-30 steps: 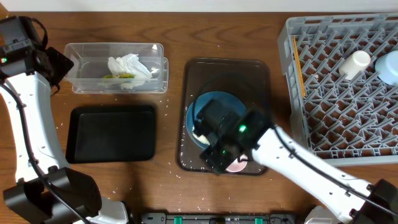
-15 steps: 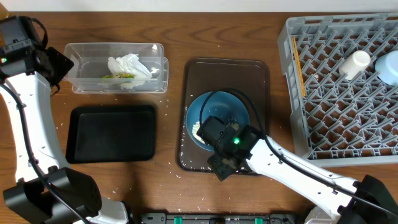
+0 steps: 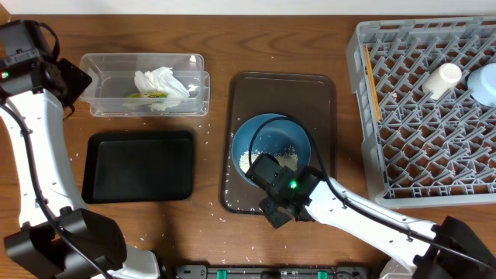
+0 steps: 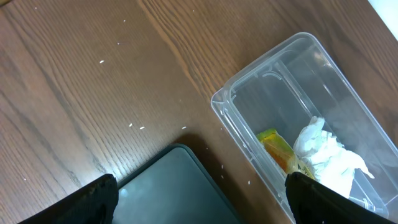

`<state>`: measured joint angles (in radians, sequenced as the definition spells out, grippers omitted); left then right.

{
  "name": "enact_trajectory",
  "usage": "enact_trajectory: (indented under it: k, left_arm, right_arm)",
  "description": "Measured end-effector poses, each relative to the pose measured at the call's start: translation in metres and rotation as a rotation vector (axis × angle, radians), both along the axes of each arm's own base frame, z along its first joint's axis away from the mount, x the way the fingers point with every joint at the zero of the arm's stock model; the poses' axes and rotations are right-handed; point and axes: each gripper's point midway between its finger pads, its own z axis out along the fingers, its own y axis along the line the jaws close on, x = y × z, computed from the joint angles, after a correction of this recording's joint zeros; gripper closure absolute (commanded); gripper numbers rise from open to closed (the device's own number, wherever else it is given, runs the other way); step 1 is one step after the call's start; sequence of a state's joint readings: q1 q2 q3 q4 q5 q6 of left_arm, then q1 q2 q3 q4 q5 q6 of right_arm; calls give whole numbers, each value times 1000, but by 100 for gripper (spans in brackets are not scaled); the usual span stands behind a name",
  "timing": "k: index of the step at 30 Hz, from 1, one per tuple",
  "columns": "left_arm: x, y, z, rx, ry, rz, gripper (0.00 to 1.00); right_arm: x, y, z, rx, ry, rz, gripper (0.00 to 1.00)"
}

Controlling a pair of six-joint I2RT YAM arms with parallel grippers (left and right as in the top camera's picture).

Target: Sort waste into correct bins and load items into the dishwasher rack

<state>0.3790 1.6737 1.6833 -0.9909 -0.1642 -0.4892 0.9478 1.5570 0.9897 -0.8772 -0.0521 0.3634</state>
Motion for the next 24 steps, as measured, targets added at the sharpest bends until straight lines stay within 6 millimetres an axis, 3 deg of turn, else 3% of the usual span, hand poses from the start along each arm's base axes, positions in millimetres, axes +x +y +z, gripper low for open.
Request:
enact_trajectory:
  k: [2, 4, 15, 20, 24]
  left_arm:
    - [0, 0, 0, 0, 0, 0, 11]
    - [0, 0, 0, 0, 0, 0, 11]
    - [0, 0, 0, 0, 0, 0, 11]
    - [0, 0, 0, 0, 0, 0, 11]
    - [0, 0, 0, 0, 0, 0, 11]
  right_arm:
    - [2, 2, 2, 7, -5, 0, 82]
    - [4, 6, 6, 18, -13, 1, 98]
    - [9, 10, 21, 23, -21, -6, 99]
    - [22, 10, 54, 20, -37, -36, 99]
    - [55, -2, 96, 20, -104, -120, 99]
